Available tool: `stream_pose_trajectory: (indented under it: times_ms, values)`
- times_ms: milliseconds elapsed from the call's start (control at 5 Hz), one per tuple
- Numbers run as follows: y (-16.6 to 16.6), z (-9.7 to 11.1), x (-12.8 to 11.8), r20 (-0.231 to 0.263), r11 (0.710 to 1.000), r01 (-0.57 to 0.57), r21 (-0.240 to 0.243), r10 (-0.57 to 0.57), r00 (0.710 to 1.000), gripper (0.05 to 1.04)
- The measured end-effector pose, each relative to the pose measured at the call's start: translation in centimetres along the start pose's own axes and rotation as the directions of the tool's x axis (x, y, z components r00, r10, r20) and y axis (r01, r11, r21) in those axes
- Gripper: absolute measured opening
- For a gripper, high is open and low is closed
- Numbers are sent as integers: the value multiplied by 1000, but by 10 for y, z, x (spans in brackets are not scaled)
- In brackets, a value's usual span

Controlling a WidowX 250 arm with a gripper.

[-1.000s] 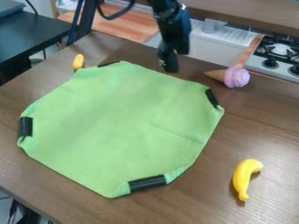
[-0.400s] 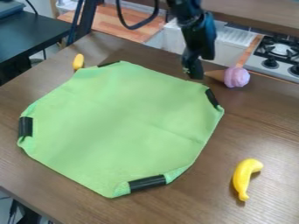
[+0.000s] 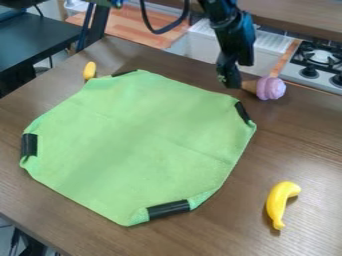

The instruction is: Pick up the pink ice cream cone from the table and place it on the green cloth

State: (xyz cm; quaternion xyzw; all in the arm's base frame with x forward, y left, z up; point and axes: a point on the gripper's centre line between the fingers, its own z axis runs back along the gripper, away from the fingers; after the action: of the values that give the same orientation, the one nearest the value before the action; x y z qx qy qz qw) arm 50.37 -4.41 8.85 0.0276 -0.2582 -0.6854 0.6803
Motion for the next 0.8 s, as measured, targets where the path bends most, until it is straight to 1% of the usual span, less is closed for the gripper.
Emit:
stream_pose_trajectory:
  times_ms: [400, 800]
  values:
    - [6, -8, 4, 9, 1000, -13, -2, 13, 1000, 1000]
    - [12, -24, 14, 22, 1000, -14, -7, 14, 1000, 1000]
